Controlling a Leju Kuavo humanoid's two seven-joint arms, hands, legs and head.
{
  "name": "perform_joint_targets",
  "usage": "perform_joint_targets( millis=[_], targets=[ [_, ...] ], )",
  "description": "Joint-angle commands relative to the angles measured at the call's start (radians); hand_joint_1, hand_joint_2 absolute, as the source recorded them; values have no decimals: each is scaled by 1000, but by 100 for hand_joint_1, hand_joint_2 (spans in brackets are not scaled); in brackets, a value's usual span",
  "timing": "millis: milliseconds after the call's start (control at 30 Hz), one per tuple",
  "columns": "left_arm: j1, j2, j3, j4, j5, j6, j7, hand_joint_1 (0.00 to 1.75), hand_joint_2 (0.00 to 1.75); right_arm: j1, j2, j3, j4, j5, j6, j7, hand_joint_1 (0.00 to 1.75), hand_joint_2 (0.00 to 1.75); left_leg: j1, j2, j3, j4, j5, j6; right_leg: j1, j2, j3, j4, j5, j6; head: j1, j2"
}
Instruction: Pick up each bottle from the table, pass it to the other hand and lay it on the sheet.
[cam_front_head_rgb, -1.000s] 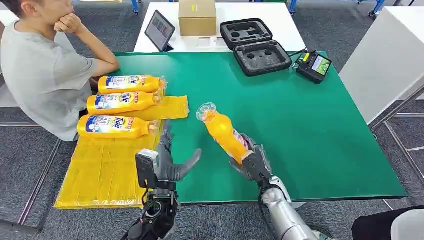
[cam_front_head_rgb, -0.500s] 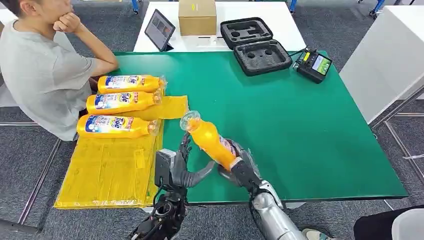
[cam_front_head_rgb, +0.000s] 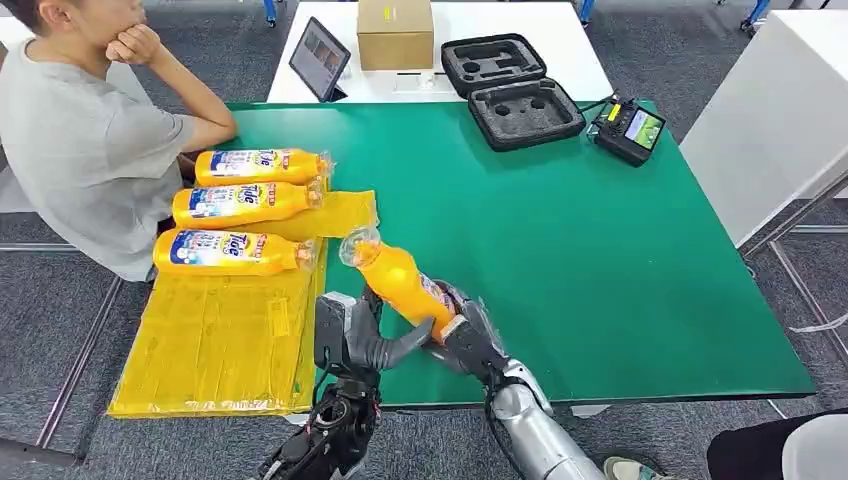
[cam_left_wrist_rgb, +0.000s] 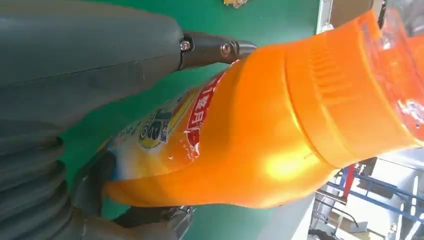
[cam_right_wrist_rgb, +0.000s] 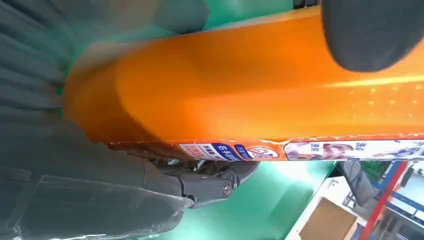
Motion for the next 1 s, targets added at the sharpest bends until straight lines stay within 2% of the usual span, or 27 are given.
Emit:
perform_joint_targets(
  millis=[33, 367, 500, 733, 1000],
  targets=[
    [-35, 13, -39, -16, 33, -13, 14, 0, 175, -107, 15, 53, 201, -8, -49, 3, 175, 175, 1, 1, 2, 1, -1, -2, 1, 2, 2, 0, -1, -1, 0, 0],
    [-62, 7, -49, 10, 52, -6, 30, 0, 175, -133, 25, 83, 231, 9, -86, 3, 175, 175, 0, 0, 1, 0, 0, -1, 0, 1, 1, 0, 0, -1, 0, 0],
    [-76, 0, -39, 45, 43, 68, -10, 0, 175, -121, 42, 137, 206, 46, -136, -9, 175, 175, 1, 0, 2, 1, -1, -2, 1, 1, 2, 0, -1, -1, 0, 0],
    [-42, -10, 49, 1, -82, 194, -23, 0, 175, -80, 47, 190, 132, 48, -140, -5, 175, 175, 1, -1, 2, 0, -1, -2, 1, 1, 2, -1, -1, -2, 0, 0],
    [-37, -23, 90, 9, -89, 175, -23, 0, 175, -69, 46, 213, 113, 49, -162, 5, 175, 175, 1, -1, 3, 0, -2, -2, 1, 1, 3, 0, -2, -2, 0, 0]
  ],
)
